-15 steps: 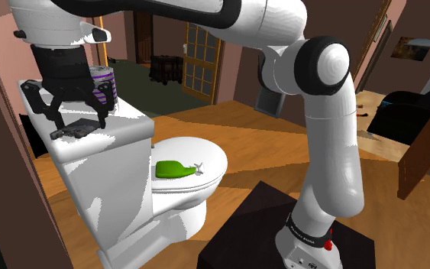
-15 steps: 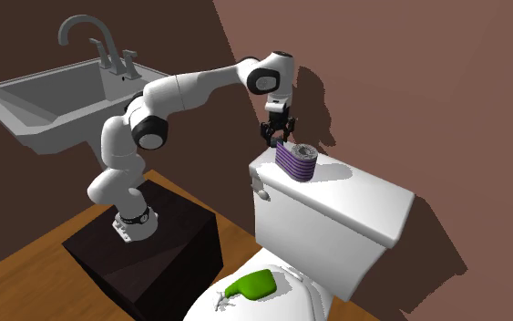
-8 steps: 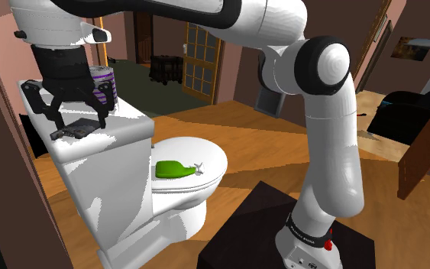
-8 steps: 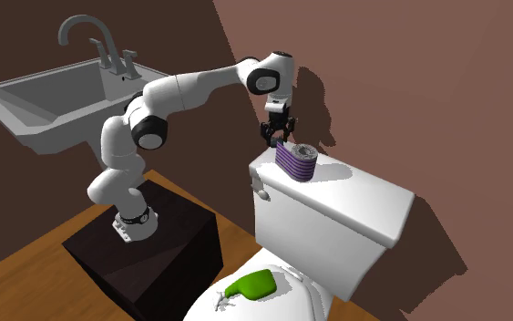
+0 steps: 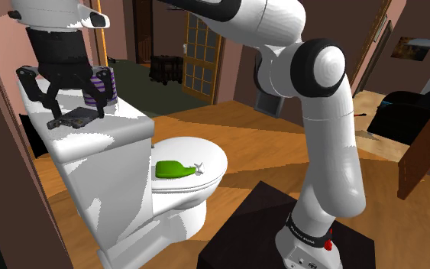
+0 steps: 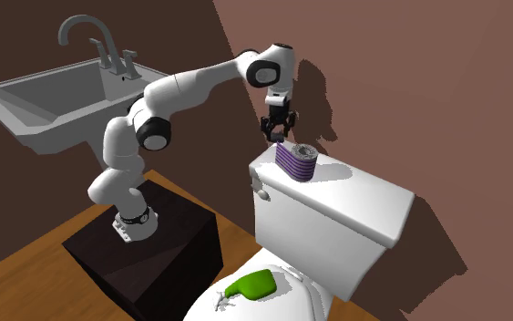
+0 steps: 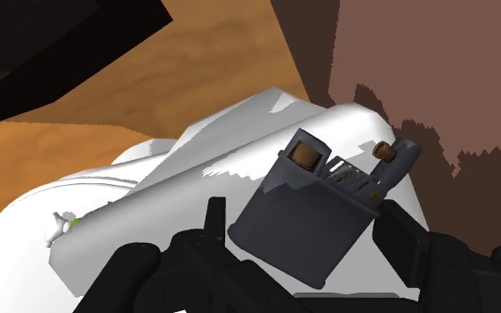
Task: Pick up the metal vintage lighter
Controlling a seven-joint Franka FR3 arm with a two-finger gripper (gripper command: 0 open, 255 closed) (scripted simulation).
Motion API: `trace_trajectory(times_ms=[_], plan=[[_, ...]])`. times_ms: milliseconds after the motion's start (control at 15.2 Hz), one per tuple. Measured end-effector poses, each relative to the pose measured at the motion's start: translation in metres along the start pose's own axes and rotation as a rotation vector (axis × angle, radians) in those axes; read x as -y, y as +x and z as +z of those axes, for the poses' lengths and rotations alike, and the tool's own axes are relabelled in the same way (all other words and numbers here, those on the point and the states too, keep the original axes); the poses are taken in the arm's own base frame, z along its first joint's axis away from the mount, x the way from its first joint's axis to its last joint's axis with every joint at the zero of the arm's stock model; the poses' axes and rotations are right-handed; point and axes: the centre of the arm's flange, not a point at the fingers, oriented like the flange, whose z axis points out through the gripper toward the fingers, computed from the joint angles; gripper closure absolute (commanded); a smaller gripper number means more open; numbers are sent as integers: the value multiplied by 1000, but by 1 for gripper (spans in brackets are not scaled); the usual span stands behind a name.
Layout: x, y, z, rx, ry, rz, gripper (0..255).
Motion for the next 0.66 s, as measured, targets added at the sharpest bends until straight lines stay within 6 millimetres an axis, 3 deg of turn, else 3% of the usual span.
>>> trace_trajectory(times_ms=[660], plan=[[-1, 3, -52, 0, 2, -1, 255]])
